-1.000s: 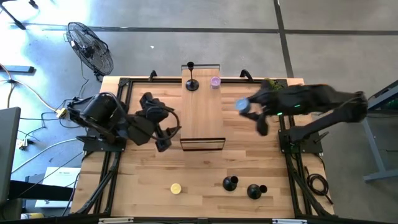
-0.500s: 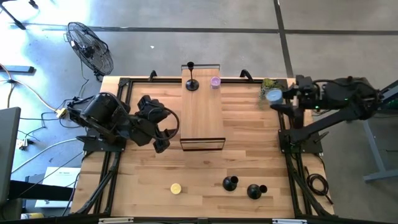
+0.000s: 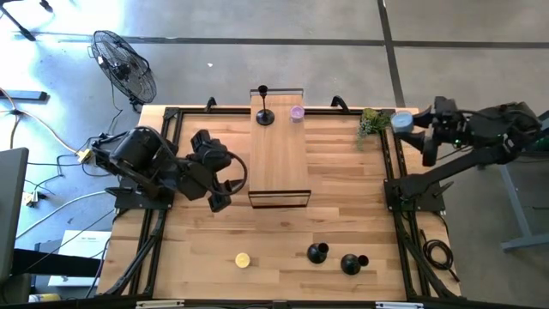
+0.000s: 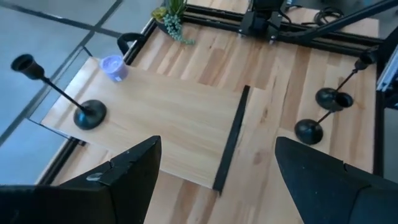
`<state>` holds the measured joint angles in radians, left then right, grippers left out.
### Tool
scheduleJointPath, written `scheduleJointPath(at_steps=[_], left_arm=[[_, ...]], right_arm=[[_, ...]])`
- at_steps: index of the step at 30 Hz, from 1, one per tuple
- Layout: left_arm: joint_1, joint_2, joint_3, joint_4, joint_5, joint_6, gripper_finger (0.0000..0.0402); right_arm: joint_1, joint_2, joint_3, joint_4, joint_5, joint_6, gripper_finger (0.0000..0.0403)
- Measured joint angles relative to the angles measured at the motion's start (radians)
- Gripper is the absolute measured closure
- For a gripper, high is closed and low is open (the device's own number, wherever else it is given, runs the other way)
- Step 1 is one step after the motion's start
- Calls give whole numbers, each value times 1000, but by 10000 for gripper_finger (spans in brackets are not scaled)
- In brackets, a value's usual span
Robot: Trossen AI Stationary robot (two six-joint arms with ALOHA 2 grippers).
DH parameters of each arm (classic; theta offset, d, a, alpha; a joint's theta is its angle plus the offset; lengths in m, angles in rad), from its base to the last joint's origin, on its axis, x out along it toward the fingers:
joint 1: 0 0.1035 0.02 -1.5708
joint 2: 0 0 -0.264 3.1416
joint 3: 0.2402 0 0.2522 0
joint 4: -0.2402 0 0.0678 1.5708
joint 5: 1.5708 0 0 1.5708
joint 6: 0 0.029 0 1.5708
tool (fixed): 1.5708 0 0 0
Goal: Pick & Place candle stick holders
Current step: Put the blue scented candle on the shelf
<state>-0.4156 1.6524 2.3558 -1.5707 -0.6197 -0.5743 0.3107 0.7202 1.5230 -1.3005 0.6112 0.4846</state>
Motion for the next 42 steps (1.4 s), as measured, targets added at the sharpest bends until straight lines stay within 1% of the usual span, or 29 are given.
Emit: scheduleJointPath(at_steps=[2,5,9,13,16,20,23,25,28,33,38,42], left_arm=[[19,-3,0,0,12,20,92],[60,-13,0,-1,41,62,92],[127,-22,0,0,107,128,92],[206,-32,0,0,174,190,92],[264,-35,0,0,225,243,92],[336,-34,0,0,285,312,92],[393,-34,0,2,333,353,92],[429,-34,0,7,378,372,92],[476,-34,0,10,416,393,92],[542,-34,0,46,486,444,92],[606,-34,0,106,591,508,92],[655,-31,0,147,673,557,92]], right_arm=[[0,-49,-71,30,2,8,178],[0,-138,-225,135,24,9,178],[0,-256,-473,355,41,-9,178],[-1,-323,-719,632,63,-58,175],[-6,-320,-877,877,64,-123,178],[-37,-271,-1051,1248,58,-217,178],[-80,-204,-1157,1512,7,-258,178],[-116,-149,-1201,1616,-26,-261,178],[-178,-62,-1233,1699,-69,-241,178],[-285,97,-1203,1784,-190,-248,178],[-415,232,-1143,1831,-368,-282,178],[-547,314,-1106,1856,-580,-257,178]])
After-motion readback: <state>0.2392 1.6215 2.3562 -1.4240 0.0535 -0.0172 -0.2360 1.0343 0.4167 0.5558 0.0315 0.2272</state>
